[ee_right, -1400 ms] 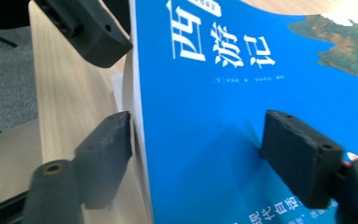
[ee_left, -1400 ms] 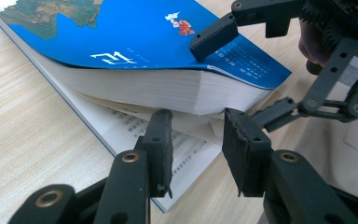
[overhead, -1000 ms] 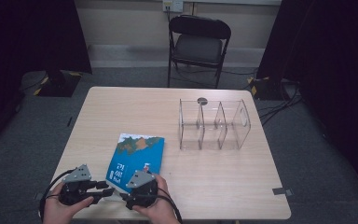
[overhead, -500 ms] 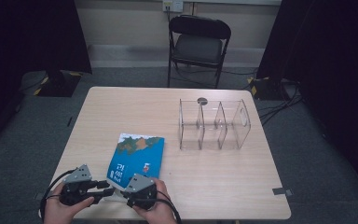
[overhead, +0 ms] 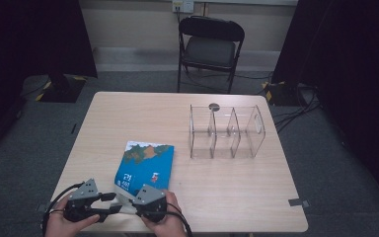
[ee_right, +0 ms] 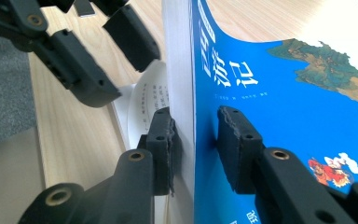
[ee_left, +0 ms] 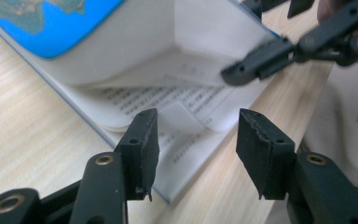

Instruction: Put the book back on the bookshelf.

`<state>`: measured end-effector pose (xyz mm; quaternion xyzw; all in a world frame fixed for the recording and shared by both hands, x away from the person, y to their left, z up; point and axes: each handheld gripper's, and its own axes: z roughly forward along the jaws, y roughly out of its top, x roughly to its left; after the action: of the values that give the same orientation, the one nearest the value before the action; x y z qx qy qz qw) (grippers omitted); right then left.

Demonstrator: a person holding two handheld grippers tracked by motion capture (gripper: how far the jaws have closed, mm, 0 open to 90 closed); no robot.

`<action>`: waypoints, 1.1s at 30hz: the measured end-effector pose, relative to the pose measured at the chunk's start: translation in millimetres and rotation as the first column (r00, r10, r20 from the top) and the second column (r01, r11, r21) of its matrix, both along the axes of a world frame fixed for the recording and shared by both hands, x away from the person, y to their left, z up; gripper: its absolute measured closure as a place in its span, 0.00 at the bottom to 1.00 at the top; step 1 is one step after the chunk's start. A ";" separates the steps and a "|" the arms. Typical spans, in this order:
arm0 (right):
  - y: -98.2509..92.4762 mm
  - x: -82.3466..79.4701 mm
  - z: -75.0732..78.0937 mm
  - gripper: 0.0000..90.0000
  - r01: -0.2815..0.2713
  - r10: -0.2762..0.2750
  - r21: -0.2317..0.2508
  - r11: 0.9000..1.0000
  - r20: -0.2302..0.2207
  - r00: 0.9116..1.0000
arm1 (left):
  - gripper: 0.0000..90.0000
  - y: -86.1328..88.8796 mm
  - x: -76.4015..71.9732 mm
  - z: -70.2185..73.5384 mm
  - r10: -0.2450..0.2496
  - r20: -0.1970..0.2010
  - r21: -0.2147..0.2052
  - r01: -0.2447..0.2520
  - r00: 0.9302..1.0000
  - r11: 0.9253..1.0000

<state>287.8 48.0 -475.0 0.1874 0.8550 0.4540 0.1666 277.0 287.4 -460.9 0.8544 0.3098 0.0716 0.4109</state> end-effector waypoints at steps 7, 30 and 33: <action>-0.6 -0.2 3.8 0.77 0.007 -0.007 -0.004 1.000 -0.007 1.000 | 0.44 7.8 -1.5 -3.7 0.030 -0.028 -0.026 -0.031 0.999 0.999; -11.7 6.5 15.7 0.82 0.017 -0.017 -0.011 1.000 -0.037 0.999 | 0.31 10.8 -1.7 -9.1 0.032 -0.055 0.001 -0.032 0.998 0.999; -13.4 7.8 17.1 0.83 0.019 -0.019 -0.004 1.000 -0.044 0.999 | 0.33 10.4 -2.2 -9.7 0.027 -0.040 0.013 -0.026 0.999 1.000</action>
<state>295.6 34.6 -457.9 0.2050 0.8574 0.4469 0.1523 274.7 297.8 -470.6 0.8541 0.3289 0.0618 0.3981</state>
